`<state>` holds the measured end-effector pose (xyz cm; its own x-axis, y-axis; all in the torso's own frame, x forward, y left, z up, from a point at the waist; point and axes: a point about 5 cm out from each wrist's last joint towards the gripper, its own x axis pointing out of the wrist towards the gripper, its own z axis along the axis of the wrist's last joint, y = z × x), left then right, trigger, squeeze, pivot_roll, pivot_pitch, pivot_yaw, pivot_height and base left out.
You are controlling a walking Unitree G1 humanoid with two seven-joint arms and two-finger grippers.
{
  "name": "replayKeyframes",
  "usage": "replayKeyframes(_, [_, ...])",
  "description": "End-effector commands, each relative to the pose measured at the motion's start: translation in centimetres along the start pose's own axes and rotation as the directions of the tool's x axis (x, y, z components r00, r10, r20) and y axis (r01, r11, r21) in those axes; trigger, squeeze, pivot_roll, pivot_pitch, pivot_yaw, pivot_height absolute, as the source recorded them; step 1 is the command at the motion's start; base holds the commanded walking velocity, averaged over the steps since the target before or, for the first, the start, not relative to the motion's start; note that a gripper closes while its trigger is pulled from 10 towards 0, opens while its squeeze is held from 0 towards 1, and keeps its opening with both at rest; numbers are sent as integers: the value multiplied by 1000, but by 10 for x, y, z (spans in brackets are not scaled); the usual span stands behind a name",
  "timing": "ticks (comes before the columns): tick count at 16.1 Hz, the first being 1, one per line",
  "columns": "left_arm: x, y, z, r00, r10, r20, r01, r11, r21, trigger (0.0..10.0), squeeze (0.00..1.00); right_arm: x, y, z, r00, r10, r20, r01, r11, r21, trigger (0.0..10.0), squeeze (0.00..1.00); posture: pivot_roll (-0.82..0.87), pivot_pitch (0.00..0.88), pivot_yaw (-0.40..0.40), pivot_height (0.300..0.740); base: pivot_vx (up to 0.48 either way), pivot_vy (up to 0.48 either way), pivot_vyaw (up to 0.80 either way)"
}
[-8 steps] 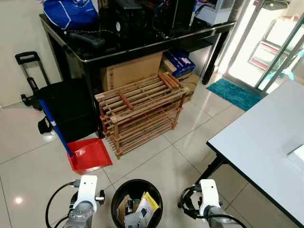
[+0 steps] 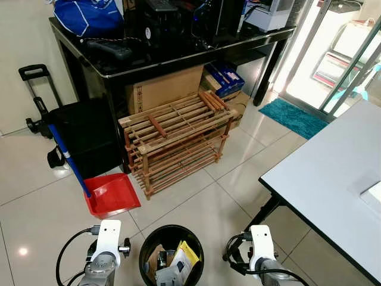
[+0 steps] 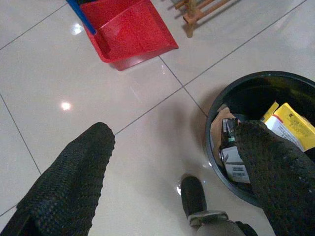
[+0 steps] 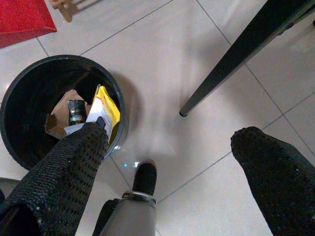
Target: Picking trash to rubbish bin
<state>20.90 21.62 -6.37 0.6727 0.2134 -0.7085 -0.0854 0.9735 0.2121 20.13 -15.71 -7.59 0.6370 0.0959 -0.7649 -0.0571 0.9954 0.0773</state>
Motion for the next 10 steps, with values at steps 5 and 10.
replayKeyframes(5, [1, -3, 3, 1000, -11, 4, 11, 1000, -12, 10000, 0, 0, -4, 3, 1000, -15, 2, 15, 1000, -11, 10000, 0, 39, 18, -95, 740, 0, 0, 0])
replayKeyframes(10, [1, -3, 3, 1000, -12, 5, 12, 1000, -5, 10000, 0, 0, -5, 2, 1000, -25, 3, 25, 1000, -12, 10000, 0, 38, 21, -94, 740, 0, 0, 0])
